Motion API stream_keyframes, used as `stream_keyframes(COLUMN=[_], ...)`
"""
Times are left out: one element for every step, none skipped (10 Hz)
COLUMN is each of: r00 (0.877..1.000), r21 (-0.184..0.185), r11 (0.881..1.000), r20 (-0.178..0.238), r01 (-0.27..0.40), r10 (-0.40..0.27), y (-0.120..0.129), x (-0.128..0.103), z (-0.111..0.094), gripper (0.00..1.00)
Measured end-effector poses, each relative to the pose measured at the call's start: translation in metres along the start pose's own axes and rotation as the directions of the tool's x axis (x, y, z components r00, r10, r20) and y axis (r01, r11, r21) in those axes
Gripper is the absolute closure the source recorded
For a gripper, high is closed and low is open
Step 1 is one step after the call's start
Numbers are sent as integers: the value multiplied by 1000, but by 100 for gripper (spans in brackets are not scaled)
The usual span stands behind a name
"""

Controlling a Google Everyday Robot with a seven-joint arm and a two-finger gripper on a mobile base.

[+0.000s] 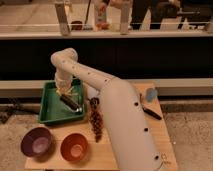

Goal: Place banana in metal cup

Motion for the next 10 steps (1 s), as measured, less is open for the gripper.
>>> stream_keyframes(r00=[1000, 1000, 1000, 1000, 1000, 999, 999, 997, 995, 992], r21=[1, 4, 7, 12, 17, 24, 36, 56, 89, 125], r11=[1000, 1000, 1000, 1000, 1000, 1000, 999, 998, 996, 992], r20=[-8, -12, -18, -22, -29, -39, -53, -71, -96, -124], r01=[0, 2, 4, 6, 6, 3, 1, -5, -8, -14], r10=[0, -2, -4, -6, -6, -2, 1, 9, 17, 29], y=[0, -1, -3, -5, -6, -5, -6, -6, -5, -2], x=[0, 0, 1, 1, 1, 1, 1, 2, 1, -1], z=[-3, -4, -6, -7, -8, -10, -12, -15, -18, -21], gripper=[75, 75, 75, 70, 63, 59, 59, 59, 59, 59])
